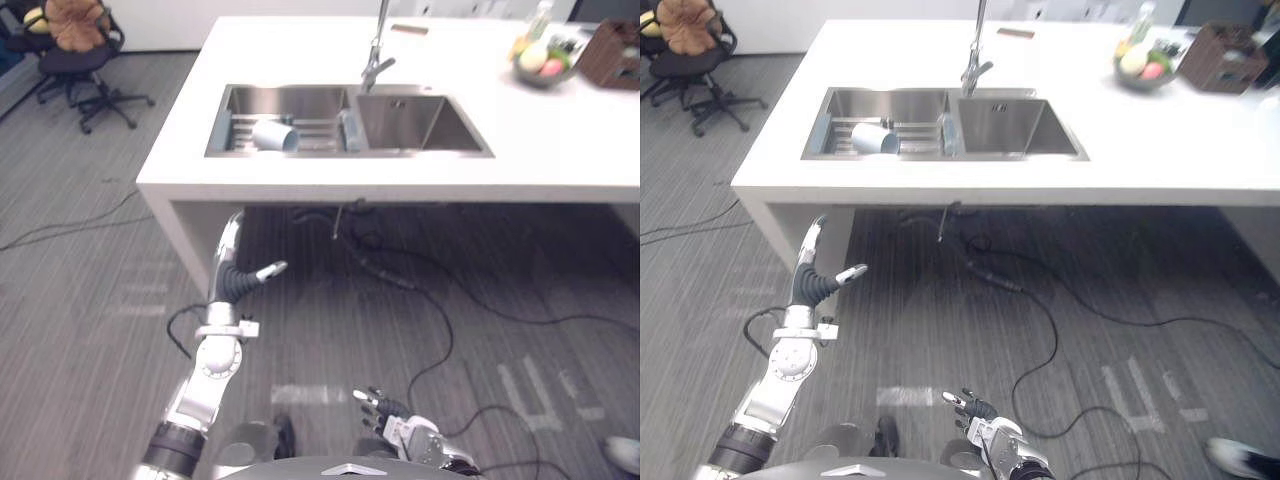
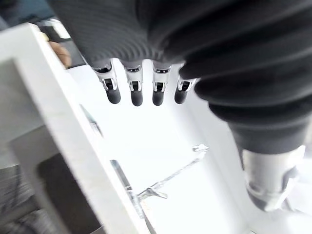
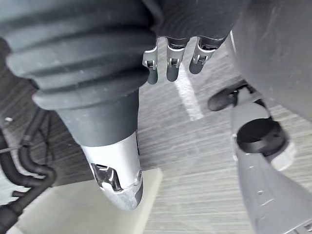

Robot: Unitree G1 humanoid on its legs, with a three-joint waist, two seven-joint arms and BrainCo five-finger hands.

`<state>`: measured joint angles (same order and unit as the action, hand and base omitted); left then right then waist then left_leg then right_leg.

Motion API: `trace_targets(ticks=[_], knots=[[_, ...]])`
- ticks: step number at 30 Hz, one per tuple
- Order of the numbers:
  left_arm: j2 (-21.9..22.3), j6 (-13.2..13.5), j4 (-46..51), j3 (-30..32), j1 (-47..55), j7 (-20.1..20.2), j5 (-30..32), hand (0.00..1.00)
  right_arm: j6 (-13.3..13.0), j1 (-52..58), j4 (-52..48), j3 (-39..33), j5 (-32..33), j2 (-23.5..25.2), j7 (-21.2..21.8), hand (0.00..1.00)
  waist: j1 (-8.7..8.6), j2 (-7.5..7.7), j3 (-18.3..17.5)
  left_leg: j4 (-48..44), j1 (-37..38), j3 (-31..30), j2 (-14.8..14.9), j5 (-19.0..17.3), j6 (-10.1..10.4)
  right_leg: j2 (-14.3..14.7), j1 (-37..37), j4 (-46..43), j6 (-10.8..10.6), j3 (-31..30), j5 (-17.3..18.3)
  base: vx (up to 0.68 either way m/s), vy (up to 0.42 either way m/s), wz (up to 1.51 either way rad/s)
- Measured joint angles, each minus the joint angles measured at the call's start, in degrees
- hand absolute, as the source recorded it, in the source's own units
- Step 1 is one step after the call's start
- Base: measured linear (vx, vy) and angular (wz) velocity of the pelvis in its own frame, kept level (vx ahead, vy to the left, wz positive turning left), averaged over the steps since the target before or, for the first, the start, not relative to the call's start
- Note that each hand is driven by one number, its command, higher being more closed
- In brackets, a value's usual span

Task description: Walk over to the sink, pick up the cup, carry it to the dishwasher, place the cup inside the dishwasher, then close the dishwasher door

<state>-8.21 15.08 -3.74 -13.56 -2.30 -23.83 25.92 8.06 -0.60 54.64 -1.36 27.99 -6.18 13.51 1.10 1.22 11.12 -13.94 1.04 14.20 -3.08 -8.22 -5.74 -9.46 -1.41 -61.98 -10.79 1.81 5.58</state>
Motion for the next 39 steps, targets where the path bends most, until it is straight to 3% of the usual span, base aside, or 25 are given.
trace_targets(ticks=[2, 4, 6, 7, 9, 10, 11, 12, 14, 17, 18, 19, 21, 22, 23, 24, 27, 28, 29, 30, 31, 33, 35, 37, 39], knots=[[-0.78, -2.35, 0.44, -1.88, -1.23, -2.44, 4.34, 0.0, -0.77, 0.75, -2.22, -0.02, 1.22, -0.06, -0.14, 0.0, -1.27, -0.49, -0.65, 4.55, 5.21, -0.1, 0.21, -0.1, 0.21, -1.68, -5.15, -3.46, 6.16, 4.23, 2.82, 0.28, 0.02, -0.13], [-2.17, -4.59, 0.25, -3.63, -4.14, -3.47, 6.59, 0.0, -1.59, 0.77, -3.74, -0.01, 1.78, 0.24, -0.14, 0.0, -2.59, -0.06, -1.26, 7.35, 8.38, -0.39, 0.79, -0.18, 1.29, -1.64, -10.24, 2.72, 7.62, 6.16, 6.2, 0.3, -0.051, 0.02], [-3.66, -6.4, -0.15, -4.54, -8.04, -3.49, 7.04, 0.0, -1.81, 0.78, -4.86, -0.4, 1.96, 0.34, -0.04, 0.0, -3.89, -0.29, -1.3, 6.79, 9.67, -0.36, 2.46, -0.5, 2.26, -1.08, -12.22, 17.95, 8.17, 8.21, 7.32, 0.41, -0.129, 0.16], [-4.96, -7.12, -0.38, -4.5, -10.29, -3.31, 7.08, 0.0, -1.8, 0.83, -5.09, -1.07, 1.9, 0.67, -0.04, 0.0, -4.35, -0.64, -1.36, 5.61, 10.12, -0.15, 3.83, -1.48, 3.34, 0.02, -12.17, 31.06, 8.29, 8.05, 5.35, 0.38, -0.139, 0.16], [-6.79, -8.09, 0.22, -4.13, -11.84, -3.18, 7.56, 0.0, -1.56, 1.67, -5.97, -0.94, 1.47, 1.04, -0.06, 0.0, -4.64, -1.3, -1.44, 3.0, 11.49, -0.61, 6.58, -4.93, 6.51, 2.94, -9.69, 50.7, 8.45, 5.83, -2.51, 0.38, -0.166, 0.1], [-7.12, -8.39, 0.74, -4.08, -11.72, -3.17, 7.88, 0.0, -1.52, 2.45, -6.64, -0.76, 1.25, 1.17, -0.02, 0.0, -4.49, -0.9, -1.63, 2.27, 12.25, -0.82, 6.94, -6.08, 7.58, 3.47, -9.14, 53.32, 8.08, 4.78, -5.05, 0.61, -0.331, 0.09], [-7.76, -8.85, 1.44, -4.29, -11.62, -3.14, 8.16, 0.0, -1.54, 4.35, -7.78, -0.05, 1.13, 1.43, 0.15, 0.0, -4.41, 0.84, -2.71, 0.1, 13.17, -1.06, 7.19, -9.26, 9.28, 2.73, -7.83, 55.9, 9.89, 2.67, -8.8, 0.65, -0.411, 0.06], [-6.9, -9.5, 1.17, -4.38, -11.27, -3.18, 8.44, 0.0, -1.59, 5.11, -8.87, 0.45, 0.77, 0.88, 0.37, 0.0, -4.28, -0.43, -3.13, -2.01, 14.56, -1.5, 9.04, -12.22, 11.16, 4.26, -7.68, 53.3, 7.57, 2.91, -14.95, 0.65, -0.413, 0.04], [-4.43, -10.11, 1.44, -6.17, -11.77, -1.87, 10.72, 0.0, -0.22, 4.73, -8.96, 0.38, -1.81, -1.87, 0.94, 0.0, -4.66, -5.23, -4.51, -1.22, 15.08, -1.53, 13.35, -12.01, 12.32, 8.19, -8.21, 50.85, 9.04, 3.98, -11.26, 0.44, -0.234, -0.03], [-4.45, -10.19, 1.93, -6.53, -13.73, -0.47, 12.1, 0.0, -0.2, 4.88, -9.2, -0.04, -2.63, -1.8, 0.94, 0.0, -4.77, -4.9, -4.45, -0.16, 17.7, -2.28, 13.69, -7.74, 12.8, 8.61, -8.76, 44.57, 9.21, 4.04, -6.01, 0.36, -0.204, -0.04], [-4.95, -10.22, 3.27, -6.46, -13.68, 0.28, 12.33, 0.0, 0.58, 4.93, -9.18, -0.07, -2.63, -1.68, 0.95, 0.0, -4.8, -4.65, -4.78, -3.93, 17.54, -3.92, 14.01, -6.41, 12.44, 8.86, -8.27, 42.24, 9.5, 3.9, -2.62, 0.3, -0.195, -0.11], [-5.02, -10.22, 3.67, -6.46, -13.68, 0.44, 12.49, 0.0, 0.92, 4.91, -9.18, -0.1, -2.64, -1.71, 0.96, 0.0, -4.71, -4.65, -4.9, -6.92, 16.45, -4.83, 14.23, -5.85, 12.3, 8.95, -7.83, 42.13, 9.71, 3.93, -1.85, 0.34, -0.213, -0.04], [-4.97, -10.8, 6.06, -6.1, -13.63, 1.28, 12.54, 0.0, 2.71, 5.56, -10.3, -0.55, -3.16, -1.95, 1.19, 0.0, -4.7, -5.22, -4.64, -26.82, 6.45, -6.65, 17.34, 1.83, 12.63, 9.72, -3.48, 46.03, 10.23, 5.2, -0.59, 0.26, -0.146, 0.19], [-4.97, -10.94, 6.67, -5.77, -13.47, 1.67, 12.56, 0.0, 3.55, 6.0, -10.87, -0.46, -3.45, -2.25, 1.54, 0.0, -4.65, -5.36, -4.46, -32.32, 3.72, -6.47, 18.81, 4.53, 12.4, 10.06, -1.76, 47.65, 10.61, 5.48, -0.62, 0.28, -0.11, 0.29], [-4.97, -10.92, 7.15, -4.09, -12.86, 2.17, 12.63, 0.0, 4.23, 6.1, -10.75, -0.3, -3.66, -2.73, 2.08, 0.0, -4.45, -5.26, -4.15, -39.88, -0.67, -5.69, 21.42, 2.59, 11.62, 10.66, 1.66, 50.11, 11.44, 5.87, -0.57, 0.31, -0.079, 0.18], [-5.62, -10.98, 6.95, -1.86, -12.22, 2.67, 12.62, 0.0, 4.35, 6.2, -9.51, -0.3, -3.62, -2.83, 2.28, 0.0, -4.35, -5.05, -3.83, -41.35, -2.57, -3.69, 22.35, -1.23, 11.05, 10.47, 5.06, 52.39, 11.7, 6.19, -0.48, 0.36, -0.072, 0.09], [-8.62, -11.08, 6.56, 1.55, -11.94, 2.98, 12.72, 0.0, 4.57, 5.47, -6.32, -0.12, -3.5, -3.33, 2.29, 0.0, -3.75, -4.42, -3.91, -29.98, -3.7, 3.35, 22.14, -5.47, 9.78, 8.27, 9.76, 55.56, 9.98, 6.15, -0.57, 0.32, 0.012, -0.05], [-9.71, -10.99, 6.55, 2.66, -12.31, 2.98, 13.18, 0.0, 4.62, 5.07, -5.42, 0.15, -3.47, -3.74, 2.41, 0.0, -3.9, -4.27, -4.05, -17.72, -3.82, 6.11, 20.3, -4.92, 9.6, 6.58, 10.54, 56.09, 8.9, 6.57, -0.35, 0.23, 0.088, 0.12], [-10.3, -10.89, 6.45, 2.98, -12.91, 3.01, 13.63, 0.0, 4.53, 4.94, -4.67, 0.1, -3.36, -4.17, 2.46, 0.0, -4.06, -4.55, -4.17, -7.69, -3.97, 6.66, 18.42, -1.05, 9.72, 5.71, 10.76, 56.19, 7.87, 6.88, -0.03, 0.31, 0.145, 0.23], [-10.59, -10.69, 6.35, 3.08, -13.5, 3.12, 14.02, 0.0, 4.53, 4.87, -4.22, 0.06, -3.05, -4.84, 2.49, 0.0, -4.31, -5.55, -4.49, 1.69, -4.15, 6.12, 17.08, 7.59, 10.13, 5.59, 10.7, 56.03, 6.87, 7.06, 0.56, 0.31, 0.156, 0.28], [-11.68, -10.07, 5.24, 3.33, -13.97, 3.26, 14.93, 0.0, 4.44, 4.3, -3.36, -1.34, -3.02, -4.59, 2.36, 0.0, -4.49, -4.92, -4.62, 6.89, -2.18, 5.33, 14.25, 12.96, 9.49, 4.09, 11.29, 55.49, 5.53, 7.04, 1.16, 0.29, 0.155, 0.33], [-15.25, -10.12, 4.7, 3.51, -14.05, 3.49, 15.11, 0.0, 4.53, 3.88, -3.19, -1.79, -2.93, -3.53, 2.54, 0.0, -4.75, -3.01, -5.05, 11.99, -0.26, 2.77, 11.05, 14.02, 9.42, 1.6, 10.41, 55.23, 5.12, 8.01, 2.06, 0.23, 0.142, 0.2], [-18.29, -10.05, 2.09, 4.18, -14.06, 3.37, 16.15, 0.0, 4.6, 2.54, -1.73, -1.95, -2.96, -2.73, 2.51, 0.0, -4.72, -2.13, -5.04, 13.47, 0.28, 3.02, 9.35, 14.03, 9.41, 0.21, 10.81, 56.11, 4.51, 7.83, 2.6, 0.16, 0.077, 0.0], [-19.72, -9.74, -1.59, 4.37, -14.05, 3.37, 17.16, 0.0, 4.63, 2.38, -1.42, -1.93, -2.99, -2.67, 2.51, 0.0, -4.66, -2.61, -4.81, 14.75, 2.08, 3.28, 8.72, 14.03, 9.42, -0.25, 11.68, 56.38, 4.36, 7.31, 2.51, 0.09, 0.009, -0.16], [-21.68, -6.69, -2.97, 4.31, -14.49, 3.38, 18.17, 0.0, 4.59, 2.77, -1.37, -2.11, -3.09, -2.83, 2.47, 0.0, -5.09, -3.71, -4.93, 17.86, 5.16, 3.35, 8.5, 14.5, 10.06, -0.26, 12.59, 56.39, 4.2, 6.77, 2.41, 0.04, -0.023, -0.27]])
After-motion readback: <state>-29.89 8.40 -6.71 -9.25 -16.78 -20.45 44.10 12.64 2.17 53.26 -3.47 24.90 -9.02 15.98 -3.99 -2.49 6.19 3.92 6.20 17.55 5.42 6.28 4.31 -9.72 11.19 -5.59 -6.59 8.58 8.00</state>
